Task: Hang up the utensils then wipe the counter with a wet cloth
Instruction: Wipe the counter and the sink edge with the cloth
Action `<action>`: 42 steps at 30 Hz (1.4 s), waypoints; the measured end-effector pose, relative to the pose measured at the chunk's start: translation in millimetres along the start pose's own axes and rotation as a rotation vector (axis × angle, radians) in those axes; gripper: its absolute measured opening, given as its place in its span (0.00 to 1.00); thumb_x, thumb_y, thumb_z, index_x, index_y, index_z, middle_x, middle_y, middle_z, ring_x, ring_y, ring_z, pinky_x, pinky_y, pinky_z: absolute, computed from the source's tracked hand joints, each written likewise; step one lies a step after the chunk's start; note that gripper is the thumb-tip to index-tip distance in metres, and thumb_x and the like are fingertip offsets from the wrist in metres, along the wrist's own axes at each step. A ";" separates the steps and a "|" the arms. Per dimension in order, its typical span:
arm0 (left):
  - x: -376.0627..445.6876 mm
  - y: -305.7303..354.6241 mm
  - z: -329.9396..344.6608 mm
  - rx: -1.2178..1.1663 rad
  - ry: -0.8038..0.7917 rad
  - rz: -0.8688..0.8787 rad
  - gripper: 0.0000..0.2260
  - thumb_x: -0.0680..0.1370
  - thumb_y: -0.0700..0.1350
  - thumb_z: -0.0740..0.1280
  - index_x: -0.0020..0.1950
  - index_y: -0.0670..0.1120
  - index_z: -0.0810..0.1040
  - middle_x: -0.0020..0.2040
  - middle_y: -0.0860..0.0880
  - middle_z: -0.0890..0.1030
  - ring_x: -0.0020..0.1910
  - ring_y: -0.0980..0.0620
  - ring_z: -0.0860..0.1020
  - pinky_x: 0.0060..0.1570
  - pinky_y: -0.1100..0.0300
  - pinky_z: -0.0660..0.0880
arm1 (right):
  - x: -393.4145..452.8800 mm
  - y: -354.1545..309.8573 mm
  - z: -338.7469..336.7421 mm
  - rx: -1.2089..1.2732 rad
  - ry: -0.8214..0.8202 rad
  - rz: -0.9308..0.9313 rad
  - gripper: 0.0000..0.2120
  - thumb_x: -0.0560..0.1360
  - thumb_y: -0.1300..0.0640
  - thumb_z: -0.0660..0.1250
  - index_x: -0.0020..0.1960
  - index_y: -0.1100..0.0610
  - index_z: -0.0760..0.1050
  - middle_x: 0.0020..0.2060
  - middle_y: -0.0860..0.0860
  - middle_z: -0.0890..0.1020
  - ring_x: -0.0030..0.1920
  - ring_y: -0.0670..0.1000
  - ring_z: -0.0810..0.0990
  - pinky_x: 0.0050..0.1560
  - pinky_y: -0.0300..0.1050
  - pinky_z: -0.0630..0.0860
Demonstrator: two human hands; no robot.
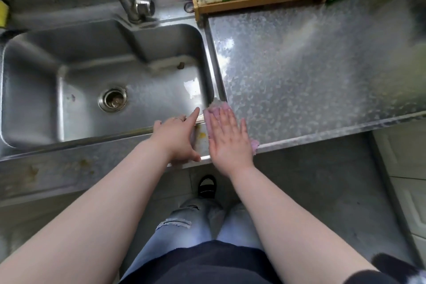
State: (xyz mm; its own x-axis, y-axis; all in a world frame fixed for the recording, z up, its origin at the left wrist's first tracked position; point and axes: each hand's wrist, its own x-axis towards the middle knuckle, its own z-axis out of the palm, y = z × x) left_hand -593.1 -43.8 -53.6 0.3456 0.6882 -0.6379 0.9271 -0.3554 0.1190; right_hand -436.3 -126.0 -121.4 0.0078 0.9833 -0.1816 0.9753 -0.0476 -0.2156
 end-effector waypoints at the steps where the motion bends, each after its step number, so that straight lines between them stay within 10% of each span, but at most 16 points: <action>1: -0.2 -0.2 -1.9 0.003 -0.008 -0.008 0.61 0.59 0.68 0.76 0.79 0.60 0.37 0.80 0.48 0.59 0.78 0.45 0.60 0.71 0.38 0.59 | -1.7 14.5 -3.5 -0.011 -0.018 -0.005 0.32 0.83 0.49 0.47 0.82 0.50 0.37 0.81 0.50 0.38 0.80 0.52 0.37 0.80 0.61 0.43; 12: -12.1 -3.2 7.7 -0.048 0.008 -0.136 0.59 0.64 0.62 0.78 0.81 0.57 0.39 0.82 0.45 0.47 0.80 0.38 0.44 0.74 0.31 0.44 | 9.7 88.6 -25.6 0.000 0.074 0.474 0.33 0.81 0.49 0.51 0.83 0.57 0.47 0.82 0.59 0.49 0.82 0.58 0.44 0.79 0.64 0.46; 19: -7.2 0.3 7.1 -0.030 0.039 -0.098 0.49 0.72 0.58 0.69 0.81 0.54 0.39 0.82 0.45 0.42 0.80 0.38 0.42 0.74 0.32 0.43 | -0.1 -43.9 3.5 0.076 -0.058 0.049 0.34 0.81 0.48 0.43 0.81 0.54 0.32 0.77 0.53 0.26 0.79 0.56 0.31 0.79 0.58 0.36; 27: -1.8 43.6 5.3 -0.127 0.220 0.226 0.37 0.76 0.48 0.61 0.82 0.43 0.48 0.81 0.39 0.53 0.80 0.42 0.54 0.77 0.43 0.52 | -10.9 22.1 -48.5 0.167 -0.139 -0.052 0.33 0.82 0.52 0.54 0.83 0.55 0.46 0.82 0.53 0.47 0.82 0.54 0.42 0.80 0.59 0.38; 32: 4.2 84.7 21.5 -0.023 0.190 0.004 0.46 0.69 0.63 0.43 0.79 0.34 0.48 0.79 0.31 0.50 0.79 0.34 0.47 0.75 0.40 0.46 | -34.0 78.9 -82.7 0.222 -0.051 0.186 0.33 0.79 0.58 0.60 0.82 0.58 0.52 0.80 0.55 0.59 0.81 0.58 0.51 0.80 0.57 0.45; 42: -8.5 139.2 66.2 -0.098 0.395 -0.234 0.42 0.78 0.62 0.52 0.78 0.34 0.40 0.75 0.31 0.30 0.75 0.35 0.28 0.73 0.44 0.30 | -53.6 129.6 -111.7 0.308 -0.071 0.003 0.26 0.80 0.57 0.62 0.77 0.55 0.64 0.75 0.53 0.68 0.79 0.56 0.56 0.79 0.55 0.55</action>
State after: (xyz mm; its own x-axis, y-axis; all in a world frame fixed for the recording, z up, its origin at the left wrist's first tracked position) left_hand -476.6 -141.0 -82.0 0.1367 0.9376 -0.3198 0.9895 -0.1137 0.0897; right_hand -285.7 -165.3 -32.5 -0.0152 0.9688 -0.2475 0.8623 -0.1125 -0.4937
